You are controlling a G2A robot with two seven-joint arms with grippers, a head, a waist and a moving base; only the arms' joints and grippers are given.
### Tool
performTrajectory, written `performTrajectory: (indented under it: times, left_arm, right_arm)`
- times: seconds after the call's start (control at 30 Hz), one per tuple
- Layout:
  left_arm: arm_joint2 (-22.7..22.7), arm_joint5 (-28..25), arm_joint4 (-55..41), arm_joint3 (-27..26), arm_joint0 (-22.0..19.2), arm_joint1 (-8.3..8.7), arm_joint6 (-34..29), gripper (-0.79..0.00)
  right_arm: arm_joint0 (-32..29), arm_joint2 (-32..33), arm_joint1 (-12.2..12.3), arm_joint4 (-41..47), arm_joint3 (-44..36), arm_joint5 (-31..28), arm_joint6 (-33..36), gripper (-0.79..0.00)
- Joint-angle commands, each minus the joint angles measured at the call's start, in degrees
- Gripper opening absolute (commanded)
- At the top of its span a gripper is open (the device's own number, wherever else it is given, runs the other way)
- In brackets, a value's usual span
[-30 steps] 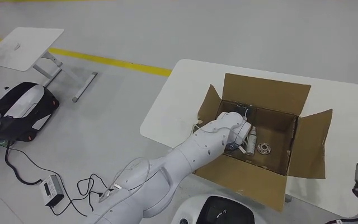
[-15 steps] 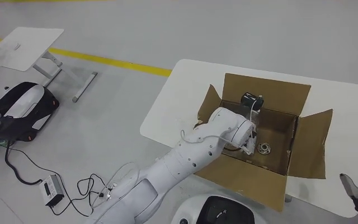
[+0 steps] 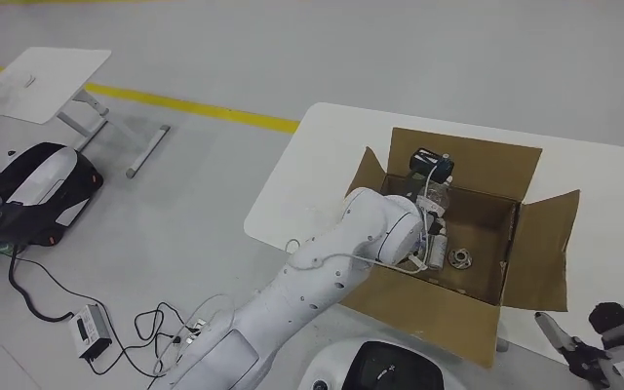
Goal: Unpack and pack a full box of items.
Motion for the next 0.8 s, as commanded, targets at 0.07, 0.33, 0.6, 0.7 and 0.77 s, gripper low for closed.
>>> performTrajectory:
  times: [0.07,0.33,0.6,0.7,0.77]
  left_arm:
    - [-0.87,-0.39,0.74,-1.25,0.79,0.15,-0.35,-0.785]
    - [-2.50,-1.14,1.04,-1.23,1.68,0.28,0.44,-0.785]
    - [-3.06,-1.28,0.73,-0.87,2.45,0.22,0.94,-0.785]
    - [-3.41,-1.26,0.86,-0.80,2.57,0.22,1.09,-0.785]
    - [-3.56,-1.27,0.91,-0.78,2.65,0.21,1.19,-0.785]
  right_arm:
    - [1.09,-3.02,-0.04,-1.18,1.21,2.14,0.40,-0.129]
    - [4.33,-7.60,-0.06,-2.89,4.40,6.58,2.02,-0.785]
    - [7.84,-10.60,-0.12,-2.79,7.61,9.49,1.84,-0.785]
    - [7.99,-10.66,-0.11,-2.98,7.71,9.44,1.72,-0.785]
    - [7.99,-10.66,-0.11,-2.98,7.71,9.44,1.72,-0.785]
